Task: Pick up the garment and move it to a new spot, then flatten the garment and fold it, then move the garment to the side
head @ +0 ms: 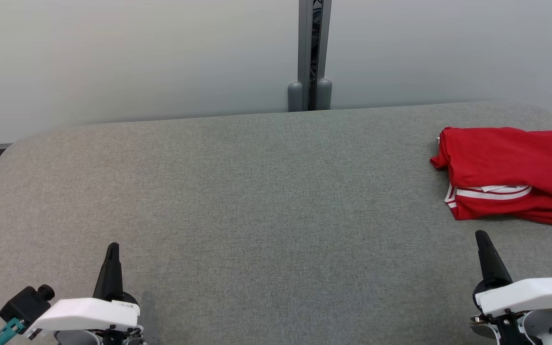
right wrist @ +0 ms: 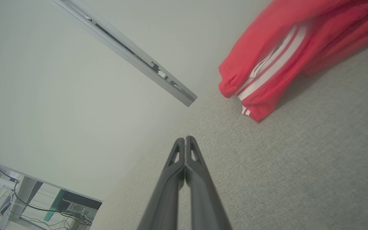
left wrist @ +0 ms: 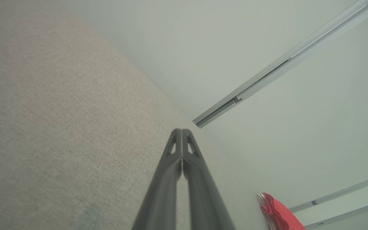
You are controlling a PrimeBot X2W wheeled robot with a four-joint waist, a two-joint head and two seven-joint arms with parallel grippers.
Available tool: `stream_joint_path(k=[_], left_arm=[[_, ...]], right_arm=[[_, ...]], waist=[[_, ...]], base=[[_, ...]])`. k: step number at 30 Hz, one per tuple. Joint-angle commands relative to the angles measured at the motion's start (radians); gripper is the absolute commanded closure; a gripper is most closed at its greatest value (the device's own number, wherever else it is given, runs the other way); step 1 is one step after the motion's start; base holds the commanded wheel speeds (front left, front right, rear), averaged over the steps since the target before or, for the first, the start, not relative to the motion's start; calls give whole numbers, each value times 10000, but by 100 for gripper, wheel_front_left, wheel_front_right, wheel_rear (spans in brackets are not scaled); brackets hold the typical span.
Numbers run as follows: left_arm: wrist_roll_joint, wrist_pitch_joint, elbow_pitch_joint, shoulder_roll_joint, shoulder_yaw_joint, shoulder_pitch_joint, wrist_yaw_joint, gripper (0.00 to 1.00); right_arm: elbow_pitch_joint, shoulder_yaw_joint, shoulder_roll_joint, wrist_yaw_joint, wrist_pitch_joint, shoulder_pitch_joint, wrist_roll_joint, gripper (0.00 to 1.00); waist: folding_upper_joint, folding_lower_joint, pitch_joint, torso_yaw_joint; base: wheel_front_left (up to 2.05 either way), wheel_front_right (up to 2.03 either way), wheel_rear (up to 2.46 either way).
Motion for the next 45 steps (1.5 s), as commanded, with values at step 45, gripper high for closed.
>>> stream_joint_path(k=[45], left_arm=[[-4456, 1040, 328, 119, 419, -1318, -330, 100]], right_arm=[[672, -953, -47, 12, 1329, -1252, 4375, 100]], waist=[[0, 0, 45, 115]], base=[[0, 0, 0]])
